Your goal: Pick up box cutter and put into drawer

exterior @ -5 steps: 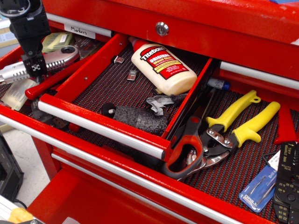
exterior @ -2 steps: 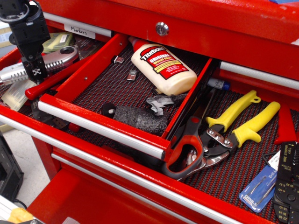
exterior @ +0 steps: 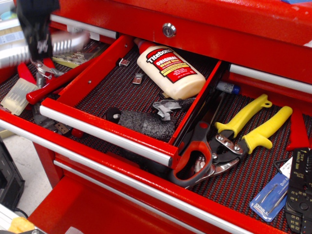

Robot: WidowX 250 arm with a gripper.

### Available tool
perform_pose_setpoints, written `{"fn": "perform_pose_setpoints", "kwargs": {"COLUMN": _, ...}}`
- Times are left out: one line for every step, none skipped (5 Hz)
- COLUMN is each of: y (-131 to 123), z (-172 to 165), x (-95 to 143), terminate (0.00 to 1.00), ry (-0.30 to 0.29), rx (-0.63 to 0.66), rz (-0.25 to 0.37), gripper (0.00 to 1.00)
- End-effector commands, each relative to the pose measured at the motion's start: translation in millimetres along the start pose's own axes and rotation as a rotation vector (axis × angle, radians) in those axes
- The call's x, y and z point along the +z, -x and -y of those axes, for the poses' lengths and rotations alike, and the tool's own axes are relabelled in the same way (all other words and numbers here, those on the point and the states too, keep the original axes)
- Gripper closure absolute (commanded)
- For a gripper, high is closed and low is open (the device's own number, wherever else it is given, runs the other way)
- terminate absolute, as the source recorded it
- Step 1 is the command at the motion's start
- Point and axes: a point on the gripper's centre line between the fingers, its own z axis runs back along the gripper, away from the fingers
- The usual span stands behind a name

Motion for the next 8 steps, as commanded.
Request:
{"fn": "perform_pose_setpoints", "kwargs": {"y": -31.1, "z": 43.2, "x": 83.1, "terminate": 0.00, "ry": -0.095, "rx": 0.078, "rz": 0.076, "gripper": 1.00}}
{"fn": "perform_pose_setpoints", "kwargs": {"y": -59.5, "z": 77.0, "x": 89.8, "terminate": 0.00, "ry": -0.102, "rx": 0.035, "rz": 0.095, "gripper": 1.00}}
{"fn": "perform_pose_setpoints", "kwargs": {"y": -79.6, "z": 94.5, "x": 76.8, "terminate": 0.00, "ry": -0.091, "rx": -0.006, "rz": 0.114, "gripper": 1.00}}
{"fn": "perform_pose_setpoints", "kwargs": {"y": -85.5, "z": 97.7, "x": 57.4, "terminate": 0.00, "ry": -0.072, "rx": -0.010, "rz": 0.156, "gripper": 1.00}}
{"fn": "perform_pose_setpoints", "kwargs": {"y": -90.1, "z": 93.4, "x": 50.3, "terminate": 0.00, "ry": -0.043, "rx": -0.026, "rz": 0.224, "gripper": 0.00}}
{"fn": "perform_pose_setpoints", "kwargs": {"y": -90.1, "z": 93.4, "x": 50.3, "terminate": 0.00, "ry": -0.043, "rx": -0.026, "rz": 0.224, "gripper": 0.00}}
{"fn": "perform_pose_setpoints", "kwargs": {"y": -90.1, "z": 93.4, "x": 50.3, "terminate": 0.00, "ry": -0.043, "rx": -0.026, "rz": 0.224, "gripper": 0.00}}
{"fn": "perform_pose_setpoints", "kwargs": {"y": -90.1, "z": 93.4, "x": 50.3, "terminate": 1.00, "ry": -0.043, "rx": -0.026, "rz": 0.224, "gripper": 0.00}}
